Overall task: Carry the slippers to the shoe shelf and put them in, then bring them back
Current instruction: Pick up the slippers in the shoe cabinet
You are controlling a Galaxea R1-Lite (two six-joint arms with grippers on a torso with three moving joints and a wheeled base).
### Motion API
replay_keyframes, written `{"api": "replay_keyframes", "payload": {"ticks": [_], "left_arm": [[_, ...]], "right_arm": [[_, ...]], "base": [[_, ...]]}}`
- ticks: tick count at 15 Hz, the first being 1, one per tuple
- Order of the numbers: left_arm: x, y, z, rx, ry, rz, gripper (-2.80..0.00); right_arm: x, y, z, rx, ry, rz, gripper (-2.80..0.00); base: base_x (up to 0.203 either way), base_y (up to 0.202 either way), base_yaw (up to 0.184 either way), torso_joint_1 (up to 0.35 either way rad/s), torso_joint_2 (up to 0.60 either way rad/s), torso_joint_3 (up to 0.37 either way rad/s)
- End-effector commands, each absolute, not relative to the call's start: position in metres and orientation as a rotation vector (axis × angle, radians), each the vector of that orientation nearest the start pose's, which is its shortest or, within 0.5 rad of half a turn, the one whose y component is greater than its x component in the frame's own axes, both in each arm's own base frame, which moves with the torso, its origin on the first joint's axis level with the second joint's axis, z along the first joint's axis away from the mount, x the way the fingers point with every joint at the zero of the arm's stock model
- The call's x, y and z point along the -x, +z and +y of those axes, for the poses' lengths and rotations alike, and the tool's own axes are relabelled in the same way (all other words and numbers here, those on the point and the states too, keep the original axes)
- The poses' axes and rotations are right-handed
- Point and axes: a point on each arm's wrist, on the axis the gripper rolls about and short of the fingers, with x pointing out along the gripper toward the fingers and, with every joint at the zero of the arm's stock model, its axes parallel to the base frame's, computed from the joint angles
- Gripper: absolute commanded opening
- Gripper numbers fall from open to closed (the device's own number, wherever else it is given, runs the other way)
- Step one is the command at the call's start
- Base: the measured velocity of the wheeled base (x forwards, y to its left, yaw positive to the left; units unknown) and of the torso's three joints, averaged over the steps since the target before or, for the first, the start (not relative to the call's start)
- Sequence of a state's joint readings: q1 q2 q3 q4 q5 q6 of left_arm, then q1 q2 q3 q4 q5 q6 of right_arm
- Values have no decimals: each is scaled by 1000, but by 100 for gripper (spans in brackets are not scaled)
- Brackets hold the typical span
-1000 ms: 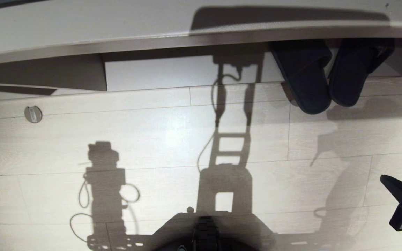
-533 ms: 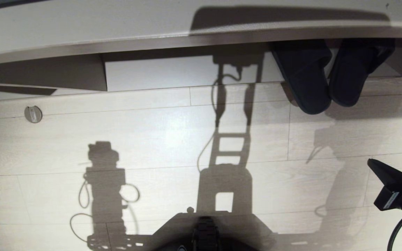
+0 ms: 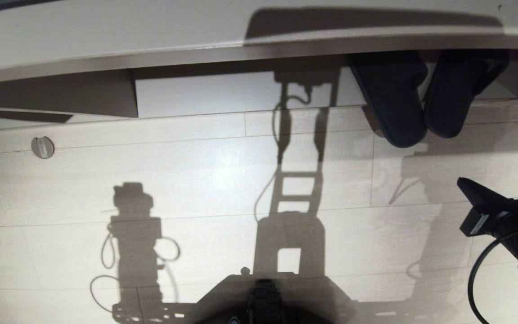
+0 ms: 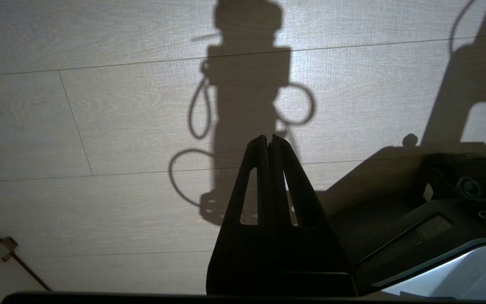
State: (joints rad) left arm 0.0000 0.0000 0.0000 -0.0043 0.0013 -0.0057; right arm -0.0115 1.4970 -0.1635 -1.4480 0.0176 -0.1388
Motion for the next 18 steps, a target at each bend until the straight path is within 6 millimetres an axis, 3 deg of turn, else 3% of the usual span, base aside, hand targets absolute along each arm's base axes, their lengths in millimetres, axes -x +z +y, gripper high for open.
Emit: {"api": "replay_keyframes", "payload": {"ticks": [1,3,4,12,18], "left_arm": [[23,76,0,6,2,-5,-280],[23,76,0,6,2,-5,-280],[23,76,0,6,2,-5,-280],[23,76,0,6,2,-3,-280],[23,76,0,6,2,-5,-280]], "right_arm": [[-211,159,-2,148,-1,-119,-280],[-217,162,2,163,17,-136,-280],[-219,162,4,166,25,-137,0],[-237,183,14,170,53,-236,0],[-268,204,16,165,43,-350,0]], "base": [[0,0,0,0,0,0],[0,0,0,0,0,0],[0,0,0,0,0,0],[0,0,0,0,0,0],[0,0,0,0,0,0]]}}
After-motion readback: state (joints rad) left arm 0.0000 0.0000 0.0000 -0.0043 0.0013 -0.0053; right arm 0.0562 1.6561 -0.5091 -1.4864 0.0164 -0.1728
